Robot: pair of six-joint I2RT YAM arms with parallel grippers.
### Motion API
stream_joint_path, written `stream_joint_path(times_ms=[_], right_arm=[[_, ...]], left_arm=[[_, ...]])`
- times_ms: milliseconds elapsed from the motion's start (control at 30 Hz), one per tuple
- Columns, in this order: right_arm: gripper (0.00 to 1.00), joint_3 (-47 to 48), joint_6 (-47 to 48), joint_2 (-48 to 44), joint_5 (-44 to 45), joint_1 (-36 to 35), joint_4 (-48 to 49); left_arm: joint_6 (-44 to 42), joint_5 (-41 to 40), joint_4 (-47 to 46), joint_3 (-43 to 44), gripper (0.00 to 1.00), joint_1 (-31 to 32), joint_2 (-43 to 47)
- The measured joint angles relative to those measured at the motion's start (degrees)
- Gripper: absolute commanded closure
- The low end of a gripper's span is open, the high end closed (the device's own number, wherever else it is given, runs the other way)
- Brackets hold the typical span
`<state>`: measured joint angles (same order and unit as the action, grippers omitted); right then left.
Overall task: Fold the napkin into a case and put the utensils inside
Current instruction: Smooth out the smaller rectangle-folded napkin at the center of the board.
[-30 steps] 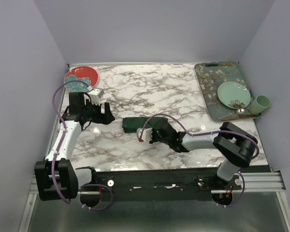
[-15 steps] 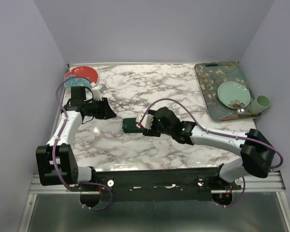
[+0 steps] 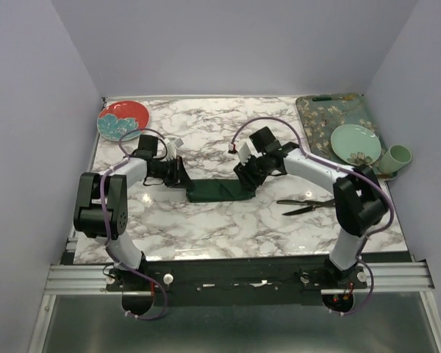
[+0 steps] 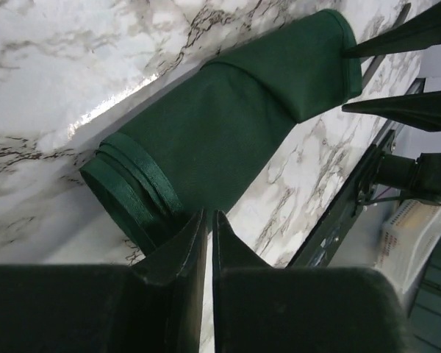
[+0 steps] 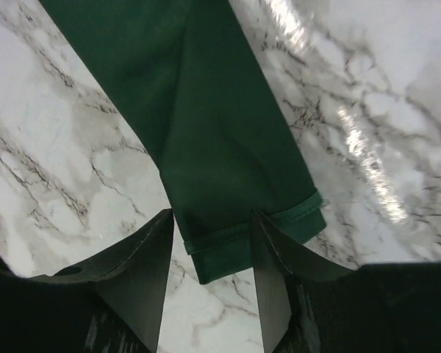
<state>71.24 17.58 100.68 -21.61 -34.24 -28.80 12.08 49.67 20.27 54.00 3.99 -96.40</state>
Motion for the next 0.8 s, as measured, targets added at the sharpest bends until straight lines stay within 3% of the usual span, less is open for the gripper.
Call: stream_joint_path(times_ms=[167,333,533,633,800], right_arm=[[0.48,2.1,-2.2,8.6,-6.5,3.1,-6.3],[0.48,3.8,-4.2,10.8,-10.5,4.5,-8.9],[0.44,4.6,-6.3,11.9,-14.1,5.6,-10.9],[0.41,4.8,-7.1,11.4,-16.3,5.6,-12.8],[0.32,9.0,-7.8,8.0,-17.9,5.9,-16.0]], left_arm=[[1.1,0.0,0.0,0.0,0.91,1.3,-5.3],[1.4,0.6,2.3,0.4,0.91,1.3,-10.1],[0.4,1.1,5.0,2.6,0.75,1.3,-11.2],[-2.8,1.0,5.9,2.9,0.69,1.3,-8.9],[-20.2,-1.0,14.9,8.8,0.68,1.4,-0.3]])
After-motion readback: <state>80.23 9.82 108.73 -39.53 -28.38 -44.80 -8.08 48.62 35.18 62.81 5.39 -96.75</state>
